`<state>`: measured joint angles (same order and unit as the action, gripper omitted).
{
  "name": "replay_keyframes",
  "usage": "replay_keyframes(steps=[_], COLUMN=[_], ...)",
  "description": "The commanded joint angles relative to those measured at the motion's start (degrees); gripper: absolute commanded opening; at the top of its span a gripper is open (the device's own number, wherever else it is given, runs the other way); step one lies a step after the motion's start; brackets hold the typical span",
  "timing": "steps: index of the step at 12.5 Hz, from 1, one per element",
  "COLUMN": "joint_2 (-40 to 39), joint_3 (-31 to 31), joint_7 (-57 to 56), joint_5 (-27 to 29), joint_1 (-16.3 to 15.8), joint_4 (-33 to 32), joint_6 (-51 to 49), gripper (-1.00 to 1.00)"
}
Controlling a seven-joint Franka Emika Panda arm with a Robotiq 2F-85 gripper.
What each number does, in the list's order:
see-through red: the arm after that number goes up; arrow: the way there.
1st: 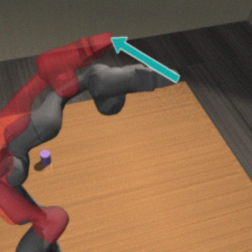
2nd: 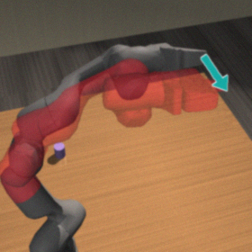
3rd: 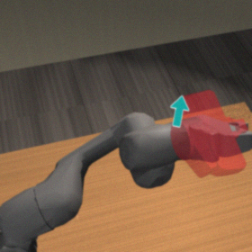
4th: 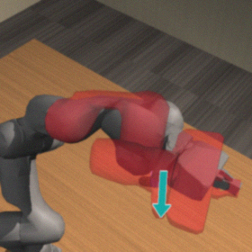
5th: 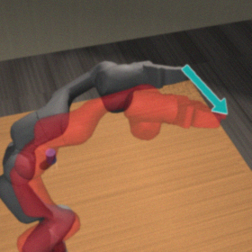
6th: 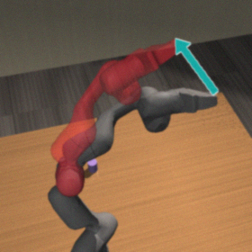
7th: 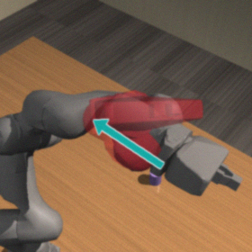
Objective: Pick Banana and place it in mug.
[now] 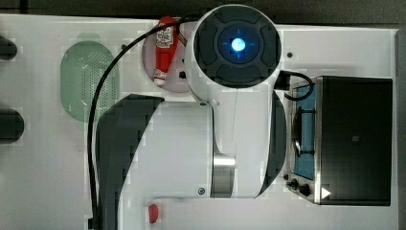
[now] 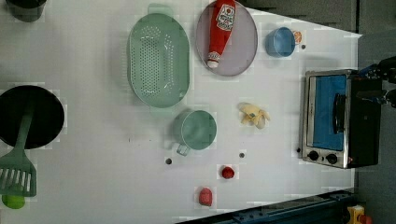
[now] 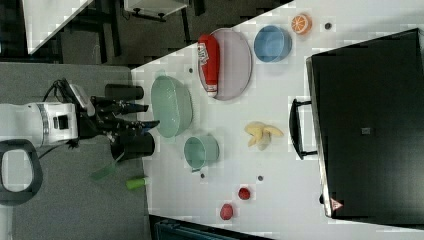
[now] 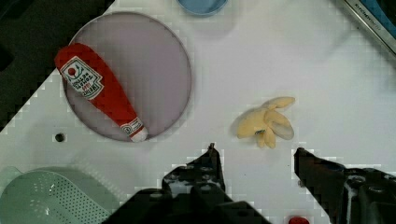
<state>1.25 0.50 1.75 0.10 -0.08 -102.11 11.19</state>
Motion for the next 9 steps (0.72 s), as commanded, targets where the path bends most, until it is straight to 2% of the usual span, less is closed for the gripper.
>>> replay_keyframes(steps=[1, 3, 6, 9], joint_2=[14.44, 13.96, 11.27, 6.75], joint_3=[2.5, 2.51, 2.29, 2.03], joint_7=[-2.09, -2.24, -4.09, -6.24], joint_5=[0.05, 0.05, 0.05, 0.03], joint_1=[1.27, 1.26, 1.22, 1.15], joint_4=[-5.94, -8.17, -14.46, -21.78], joint_6=[-8.89, -8.81, -5.39, 5.4], gripper=[0.6, 0.99, 1.0, 1.0])
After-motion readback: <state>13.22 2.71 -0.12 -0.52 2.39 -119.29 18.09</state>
